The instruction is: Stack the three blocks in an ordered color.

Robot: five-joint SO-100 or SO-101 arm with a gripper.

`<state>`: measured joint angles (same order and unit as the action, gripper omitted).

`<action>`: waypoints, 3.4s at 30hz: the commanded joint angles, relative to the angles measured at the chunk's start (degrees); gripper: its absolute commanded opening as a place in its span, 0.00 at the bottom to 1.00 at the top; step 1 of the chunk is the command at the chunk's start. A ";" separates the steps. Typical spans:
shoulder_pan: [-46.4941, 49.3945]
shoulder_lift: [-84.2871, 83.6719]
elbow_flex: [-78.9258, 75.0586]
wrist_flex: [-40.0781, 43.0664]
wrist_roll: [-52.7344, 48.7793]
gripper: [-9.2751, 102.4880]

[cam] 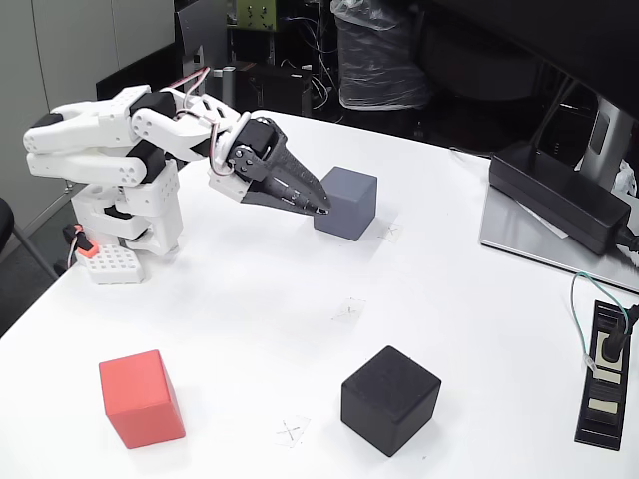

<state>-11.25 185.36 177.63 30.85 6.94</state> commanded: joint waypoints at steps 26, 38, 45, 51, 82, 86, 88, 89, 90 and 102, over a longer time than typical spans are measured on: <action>-0.26 0.18 -0.35 0.18 0.26 0.08; -0.70 0.18 -0.35 0.18 0.26 0.08; -0.88 0.18 -0.35 0.18 0.26 0.08; -0.26 0.18 -0.35 0.18 0.00 0.09; -1.05 -0.26 -21.36 19.51 -37.62 0.38; -1.05 -0.35 -30.94 26.19 -45.44 0.39; -1.05 -0.35 -34.98 30.15 -50.62 0.39; -1.05 -0.44 -36.56 32.17 -53.17 0.39; -1.05 -0.44 -38.23 34.19 -55.46 0.39; -1.05 -2.37 -47.11 51.06 -64.95 0.39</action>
<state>-12.13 184.57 133.15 80.60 -57.30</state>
